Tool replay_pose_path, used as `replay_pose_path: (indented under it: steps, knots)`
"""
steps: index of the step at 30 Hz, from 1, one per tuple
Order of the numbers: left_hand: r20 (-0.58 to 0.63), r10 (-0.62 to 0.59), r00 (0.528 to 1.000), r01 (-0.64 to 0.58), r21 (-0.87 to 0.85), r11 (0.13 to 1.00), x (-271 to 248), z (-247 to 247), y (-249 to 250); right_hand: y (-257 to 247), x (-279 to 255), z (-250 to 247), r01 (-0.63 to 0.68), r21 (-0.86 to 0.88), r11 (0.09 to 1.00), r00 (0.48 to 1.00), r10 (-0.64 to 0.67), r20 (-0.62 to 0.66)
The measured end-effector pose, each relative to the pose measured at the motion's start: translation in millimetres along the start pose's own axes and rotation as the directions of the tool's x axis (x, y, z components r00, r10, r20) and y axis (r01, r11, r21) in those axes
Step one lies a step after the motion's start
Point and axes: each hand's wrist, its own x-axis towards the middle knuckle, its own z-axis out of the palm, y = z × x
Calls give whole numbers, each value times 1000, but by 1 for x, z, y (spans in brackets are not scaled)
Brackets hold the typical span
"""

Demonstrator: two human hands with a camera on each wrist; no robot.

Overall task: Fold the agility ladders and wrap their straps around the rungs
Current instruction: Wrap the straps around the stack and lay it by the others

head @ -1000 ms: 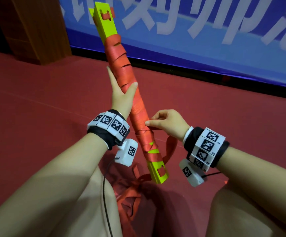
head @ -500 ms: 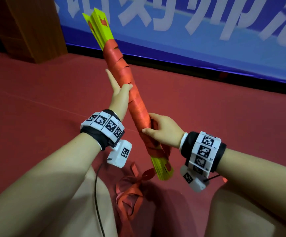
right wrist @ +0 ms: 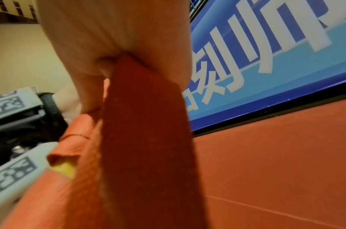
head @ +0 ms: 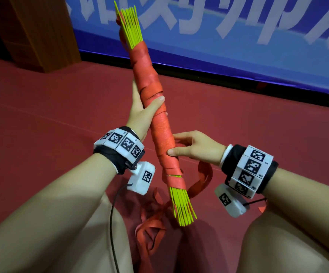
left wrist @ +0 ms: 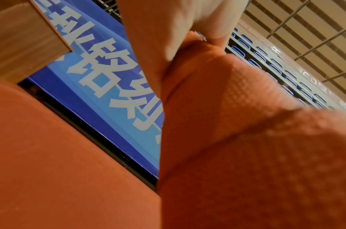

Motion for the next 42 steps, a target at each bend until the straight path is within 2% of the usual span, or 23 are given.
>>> replay_pose_path:
  steps: [4, 7, 9, 11, 13, 15, 18, 20, 22, 25, 27, 31, 34, 36, 38, 42]
  knots:
    - [5, 15, 1000, -16, 38, 999, 3, 7, -6, 4, 0, 0, -21, -33, 999, 998, 19, -56]
    - [-54, 19, 998, -17, 53, 998, 9, 13, -10, 8, 0, -2, -10, -87, 996, 992, -2, -129]
    - [-131, 36, 991, -27, 71, 997, 7, 19, -8, 9, -2, -5, 15, -258, 966, 975, -71, -210]
    - [-211, 52, 976, -29, 111, 993, 6, 22, -10, 10, -3, -9, -24, -440, 897, 952, -114, -284]
    - [-286, 57, 957, -24, 116, 993, 7, 25, -12, 11, -3, -14, -84, -485, 871, 945, -85, -316]
    - [-337, 33, 941, -4, 85, 996, 10, 27, -17, 13, -4, -19, -125, -443, 888, 950, -22, -313]
    - [-364, -96, 927, 82, -53, 995, 12, 32, -13, 14, -8, -28, -132, -450, 883, 969, 19, -248]
    - [-340, -186, 922, 146, -139, 979, 12, 35, -9, 14, -10, -33, -102, -489, 866, 984, 18, -175]
    - [-278, -224, 934, 185, -161, 969, 9, 37, -8, 15, -13, -38, -59, -464, 884, 994, 7, -113]
    - [-173, -191, 966, 161, -174, 972, 7, 35, -6, 20, -17, -45, -48, -175, 983, 997, 36, -68]
    - [-101, -140, 985, 120, -177, 977, 6, 34, -2, 22, -20, -48, -36, 24, 999, 999, 36, -29]
    - [26, -92, 995, 95, -214, 972, -2, 37, 3, 22, -23, -47, 16, 204, 979, 997, -30, 67]
    - [58, -36, 998, 47, -197, 979, -8, 38, 6, 22, -22, -43, -26, 287, 958, 993, -7, 115]
    - [23, 7, 1000, -3, -132, 991, -8, 39, 7, 19, -21, -41, -51, 288, 956, 992, 14, 128]
    - [-52, 24, 998, -27, -52, 998, -5, 37, 6, 12, -21, -38, -71, 188, 980, 994, 54, 93]
    - [-139, 104, 985, -81, 166, 983, -8, 32, 1, 12, -15, -32, -102, -70, 992, 992, 96, -80]
